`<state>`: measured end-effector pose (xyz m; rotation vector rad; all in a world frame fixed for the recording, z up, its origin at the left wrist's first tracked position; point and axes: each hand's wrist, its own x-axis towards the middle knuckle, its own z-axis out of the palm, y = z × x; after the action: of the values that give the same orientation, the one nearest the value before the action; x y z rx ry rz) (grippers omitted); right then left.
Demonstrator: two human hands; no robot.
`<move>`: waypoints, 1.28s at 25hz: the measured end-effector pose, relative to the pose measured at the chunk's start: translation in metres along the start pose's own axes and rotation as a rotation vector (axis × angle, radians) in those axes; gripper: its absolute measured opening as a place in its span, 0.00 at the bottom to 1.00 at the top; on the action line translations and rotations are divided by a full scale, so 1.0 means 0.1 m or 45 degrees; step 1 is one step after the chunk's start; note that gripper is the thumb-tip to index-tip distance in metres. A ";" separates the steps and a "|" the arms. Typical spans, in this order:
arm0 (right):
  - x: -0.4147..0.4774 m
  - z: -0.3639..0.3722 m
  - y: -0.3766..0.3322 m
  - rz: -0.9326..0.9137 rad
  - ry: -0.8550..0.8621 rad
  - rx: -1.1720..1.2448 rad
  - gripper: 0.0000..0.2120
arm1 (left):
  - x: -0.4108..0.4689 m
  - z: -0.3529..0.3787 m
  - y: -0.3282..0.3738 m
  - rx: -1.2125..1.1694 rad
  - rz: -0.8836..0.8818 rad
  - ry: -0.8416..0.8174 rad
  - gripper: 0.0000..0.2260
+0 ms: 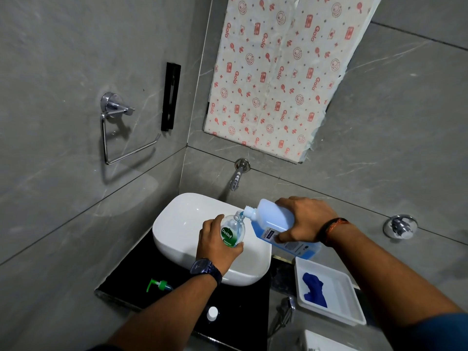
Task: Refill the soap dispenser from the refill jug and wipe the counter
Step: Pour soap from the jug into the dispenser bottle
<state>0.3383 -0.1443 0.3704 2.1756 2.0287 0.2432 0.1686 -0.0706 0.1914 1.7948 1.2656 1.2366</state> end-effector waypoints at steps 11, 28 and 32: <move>0.01 0.00 0.02 0.005 0.019 -0.012 0.39 | 0.00 0.02 0.02 -0.007 -0.004 0.002 0.38; 0.01 -0.02 0.02 0.004 0.004 -0.018 0.40 | 0.03 0.01 0.03 0.021 -0.002 -0.012 0.38; 0.01 -0.03 0.02 0.006 0.004 -0.012 0.39 | 0.03 0.01 0.03 0.025 0.000 -0.008 0.38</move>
<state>0.3396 -0.1438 0.3742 2.1756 2.0203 0.2560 0.1711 -0.0688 0.1948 1.8113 1.2781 1.2218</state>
